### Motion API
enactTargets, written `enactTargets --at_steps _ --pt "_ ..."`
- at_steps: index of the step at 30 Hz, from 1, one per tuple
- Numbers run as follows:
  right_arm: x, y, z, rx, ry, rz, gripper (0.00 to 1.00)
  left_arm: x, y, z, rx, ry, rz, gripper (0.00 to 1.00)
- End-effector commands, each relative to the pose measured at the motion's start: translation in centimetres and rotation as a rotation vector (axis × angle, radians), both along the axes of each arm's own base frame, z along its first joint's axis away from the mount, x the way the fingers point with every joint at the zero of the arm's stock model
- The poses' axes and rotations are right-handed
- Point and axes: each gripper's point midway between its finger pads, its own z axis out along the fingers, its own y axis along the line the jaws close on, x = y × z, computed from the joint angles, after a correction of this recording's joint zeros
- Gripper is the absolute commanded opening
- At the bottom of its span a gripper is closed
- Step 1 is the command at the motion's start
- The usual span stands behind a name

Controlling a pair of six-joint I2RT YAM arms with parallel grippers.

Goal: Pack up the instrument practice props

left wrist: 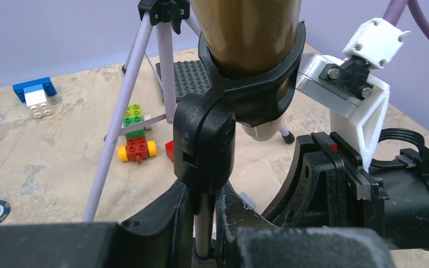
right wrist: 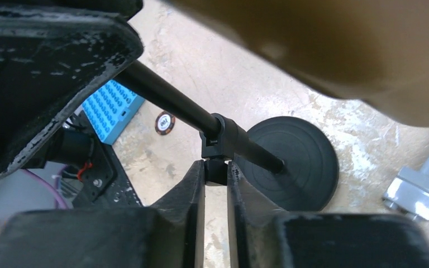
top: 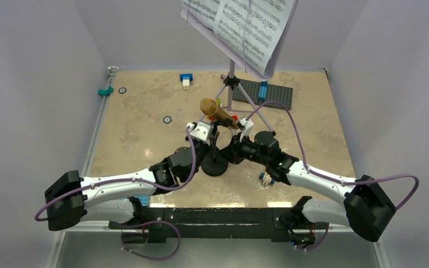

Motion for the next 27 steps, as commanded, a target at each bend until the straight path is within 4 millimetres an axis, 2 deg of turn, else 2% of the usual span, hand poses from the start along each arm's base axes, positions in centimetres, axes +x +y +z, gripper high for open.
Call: enactTargets --at_steps 1,2,6,12,16,18,20,23,27 --pt "1.6 -0.2 1.0 -0.037 -0.108 -0.036 0.06 -1.1 -0.5 -4.7 0.121 0.099 -0.041 0.00" --pt "1.6 -0.2 1.1 -0.058 -0.141 -0.037 0.00 -1.1 -0.5 -4.7 0.122 0.100 -0.042 0.00" --pt "1.1 0.2 1.5 -0.257 -0.407 -0.064 0.00 -1.1 -0.6 -5.1 0.131 0.105 -0.042 0.00" --pt "0.9 0.0 1.7 -0.470 -0.660 -0.111 0.00 -1.2 -0.7 -5.8 0.128 0.121 -0.041 0.00" --pt "0.9 -0.7 1.2 -0.595 -0.785 -0.140 0.00 -1.3 -0.6 -6.0 0.125 0.128 -0.044 0.00" --pt "0.8 -1.0 0.2 -0.665 -0.850 -0.149 0.00 -1.4 -0.7 -6.3 0.125 0.132 -0.048 0.00" --pt "1.2 -1.3 -0.9 -0.741 -0.892 -0.177 0.00 -1.4 -0.7 -6.5 0.128 0.133 -0.048 0.00" --pt "1.3 -1.2 -1.2 -0.789 -0.938 -0.200 0.00 -1.4 -0.6 -6.9 0.129 0.139 -0.048 0.00" --pt "0.1 -1.1 -1.0 -0.678 -0.776 -0.195 0.00 -1.4 -0.4 -7.1 0.128 0.140 -0.041 0.00"
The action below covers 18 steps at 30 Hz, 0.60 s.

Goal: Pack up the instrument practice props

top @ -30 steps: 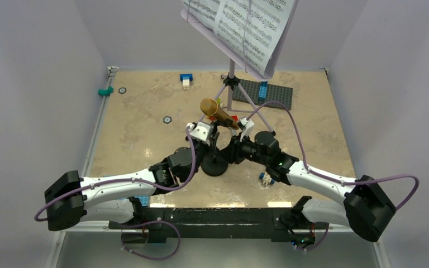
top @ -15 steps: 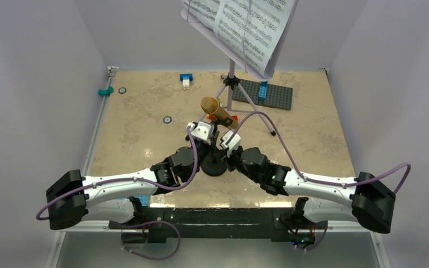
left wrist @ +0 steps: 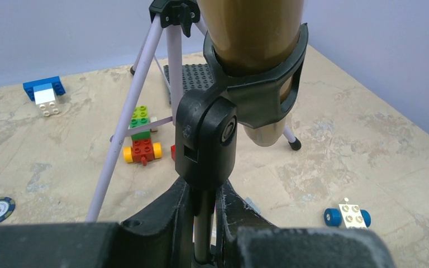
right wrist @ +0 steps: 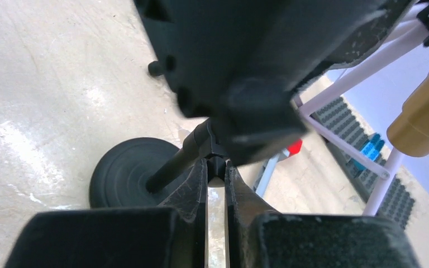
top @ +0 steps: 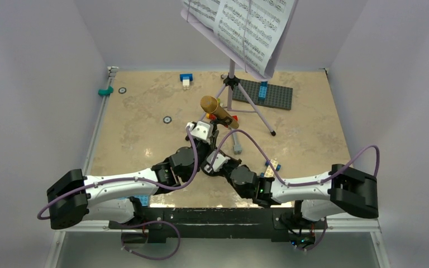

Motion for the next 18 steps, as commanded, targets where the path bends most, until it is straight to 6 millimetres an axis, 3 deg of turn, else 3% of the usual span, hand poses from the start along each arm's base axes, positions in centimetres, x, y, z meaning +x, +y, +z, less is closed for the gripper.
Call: enactTargets --at_steps 1,3,6,11,13,18 --pt "-0.1 -1.7 -1.1 0.008 0.128 -0.060 0.14 -2.1 -0.5 -6.9 0.131 0.145 -0.082 0.00" --pt "-0.9 -1.8 -1.1 0.039 0.193 -0.048 0.50 -2.0 -0.5 -7.0 0.129 0.145 -0.081 0.00" --pt "-1.7 -2.4 -1.0 0.092 0.269 -0.056 0.80 -1.9 -0.4 -7.0 0.129 0.143 -0.071 0.00" --pt "-2.7 -3.0 -0.6 0.275 0.462 -0.067 0.88 -1.7 -0.1 -6.5 0.128 0.129 -0.055 0.00" --pt "-2.6 -3.4 -0.7 0.383 0.589 -0.051 0.88 -1.7 0.1 -6.3 0.124 0.124 -0.049 0.00" --pt "-2.1 -3.6 1.3 0.705 0.820 0.041 0.85 -1.8 0.5 -5.8 0.106 0.110 -0.035 0.00"
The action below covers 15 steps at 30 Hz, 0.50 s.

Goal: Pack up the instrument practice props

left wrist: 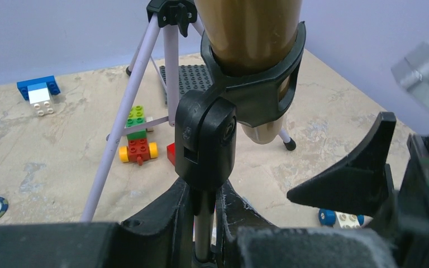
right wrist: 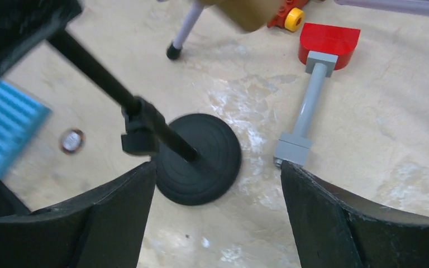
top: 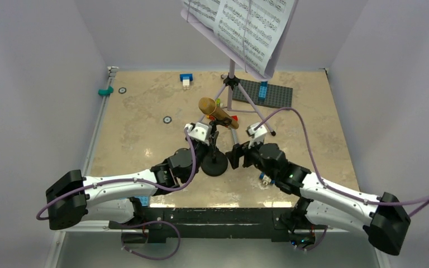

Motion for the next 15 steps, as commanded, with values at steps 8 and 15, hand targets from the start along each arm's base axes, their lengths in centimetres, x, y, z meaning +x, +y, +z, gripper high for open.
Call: enactTargets --at_steps 8,15 --pt "-2.4 4.4 2.8 0.547 0.487 0.211 0.83 -1.8 0.7 -5.7 0.121 0.089 -0.008 0.00" --pt "-1.6 5.2 1.8 0.655 0.616 0.228 0.75 -2.0 0.9 -5.4 0.114 0.082 -0.003 0.00"
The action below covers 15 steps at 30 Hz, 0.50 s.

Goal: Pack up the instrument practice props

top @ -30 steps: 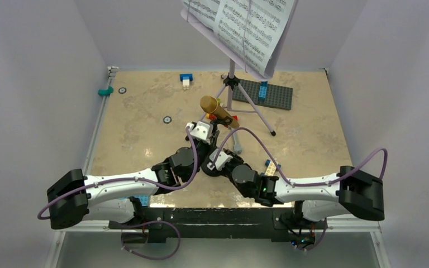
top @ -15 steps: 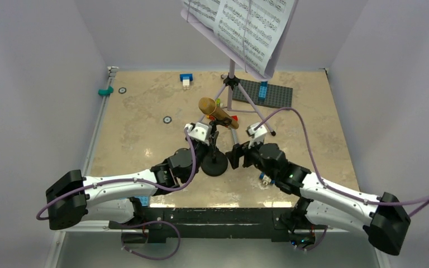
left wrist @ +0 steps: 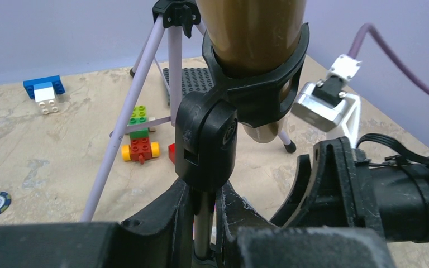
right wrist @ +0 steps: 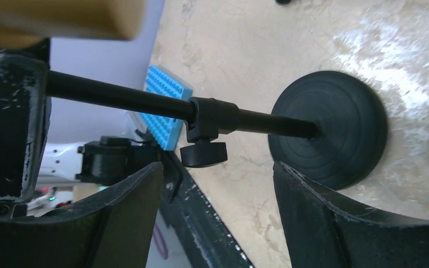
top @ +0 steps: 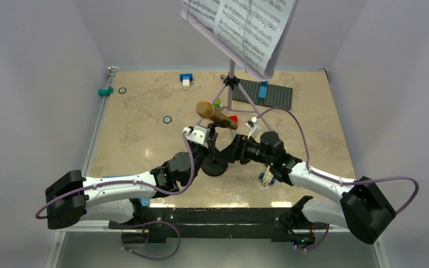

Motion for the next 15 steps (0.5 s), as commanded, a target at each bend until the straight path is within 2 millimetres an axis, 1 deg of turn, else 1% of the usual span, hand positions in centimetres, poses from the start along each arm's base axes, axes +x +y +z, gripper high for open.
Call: enactTargets --at_steps 1,4,8,15 --pt "-0.4 1.1 1.9 0.162 0.071 0.058 0.73 -1.4 0.5 -5.5 0.134 0.098 -0.025 0.00" --pt "0.1 1.4 1.8 0.204 0.115 0.066 0.65 -1.4 0.4 -5.4 0.133 0.095 -0.025 0.00" --pt "0.2 1.9 1.9 0.251 0.151 0.090 0.54 -1.5 0.4 -5.5 0.137 0.094 -0.027 0.00" --pt "0.4 2.7 2.2 0.300 0.169 0.120 0.40 -1.6 0.4 -5.9 0.142 0.098 -0.028 0.00"
